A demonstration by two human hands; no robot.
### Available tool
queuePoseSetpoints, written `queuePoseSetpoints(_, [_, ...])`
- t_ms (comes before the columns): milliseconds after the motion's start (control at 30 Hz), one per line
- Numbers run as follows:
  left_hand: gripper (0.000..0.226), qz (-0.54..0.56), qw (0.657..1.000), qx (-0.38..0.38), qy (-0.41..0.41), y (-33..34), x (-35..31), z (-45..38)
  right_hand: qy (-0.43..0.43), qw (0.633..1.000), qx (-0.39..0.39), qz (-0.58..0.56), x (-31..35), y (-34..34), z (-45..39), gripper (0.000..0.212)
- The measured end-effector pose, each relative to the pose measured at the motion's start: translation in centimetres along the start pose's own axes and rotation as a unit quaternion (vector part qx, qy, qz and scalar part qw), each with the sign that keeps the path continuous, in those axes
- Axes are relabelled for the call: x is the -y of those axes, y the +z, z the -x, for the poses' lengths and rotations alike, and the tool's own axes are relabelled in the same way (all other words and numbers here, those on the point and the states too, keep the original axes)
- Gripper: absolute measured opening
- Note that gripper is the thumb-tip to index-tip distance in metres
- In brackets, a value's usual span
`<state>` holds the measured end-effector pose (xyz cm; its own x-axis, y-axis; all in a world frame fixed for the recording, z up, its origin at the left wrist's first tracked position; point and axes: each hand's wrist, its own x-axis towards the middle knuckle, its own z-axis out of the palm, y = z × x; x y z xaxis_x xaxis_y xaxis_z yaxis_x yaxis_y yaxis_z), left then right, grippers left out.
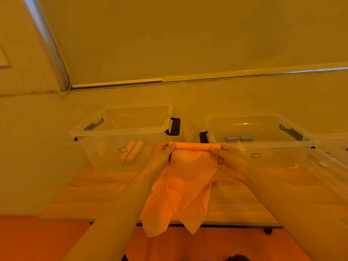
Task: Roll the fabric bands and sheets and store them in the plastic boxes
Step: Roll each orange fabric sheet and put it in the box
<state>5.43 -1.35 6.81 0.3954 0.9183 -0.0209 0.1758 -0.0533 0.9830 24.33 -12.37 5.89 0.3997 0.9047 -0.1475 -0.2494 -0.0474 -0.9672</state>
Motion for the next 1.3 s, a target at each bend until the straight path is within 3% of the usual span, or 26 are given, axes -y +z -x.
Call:
queuePoseSetpoints(100, [0.024, -0.004, 1.000, -0.011, 0.006, -0.1, -0.1, 0.1, 0.007, 0.998, -0.005, 0.058, -0.1, 0.2, 0.0, 0.023])
queuePoseSetpoints(200, [0.031, -0.002, 1.000, -0.012, 0.005, -0.3, 0.0, 0.1, 0.009, 0.999, -0.017, 0.047, -0.1, 0.3, -0.2, 0.027])
queuePoseSetpoints(400, [0.024, 0.015, 1.000, 0.009, -0.016, 0.1, -0.1, 0.2, 0.000, 0.999, -0.041, 0.032, -0.5, -0.1, -0.5, 0.030])
queuePoseSetpoints(567, [0.044, 0.016, 0.999, -0.023, -0.045, 0.3, 0.0, -0.1, -0.009, 1.000, -0.015, 0.024, -0.3, -0.1, 0.0, 0.026])
queuePoseSetpoints(900, [0.032, 0.024, 0.999, -0.032, -0.012, 0.3, 0.1, 0.2, 0.011, 0.998, -0.032, 0.052, -0.4, 0.2, -0.6, 0.032])
queuePoseSetpoints(1000, [0.024, 0.000, 0.997, -0.072, -0.006, 0.5, 0.0, 0.2, 0.001, 0.998, -0.040, 0.056, -0.5, 0.4, -0.8, 0.023])
queuePoseSetpoints(1067, [0.030, -0.035, 0.996, -0.086, 0.008, 0.7, 0.0, 0.3, -0.001, 0.996, -0.048, 0.073, -0.5, 0.6, -0.7, 0.023])
queuePoseSetpoints(1133, [0.036, -0.040, 0.996, -0.079, 0.007, 0.9, -0.1, 0.3, -0.002, 0.995, -0.056, 0.082, -0.5, 0.6, -0.7, 0.027])
queuePoseSetpoints(1300, [0.043, -0.020, 0.999, -0.036, -0.007, 1.1, -0.4, 0.7, -0.011, 0.993, -0.066, 0.096, -0.6, 0.5, -0.7, 0.012])
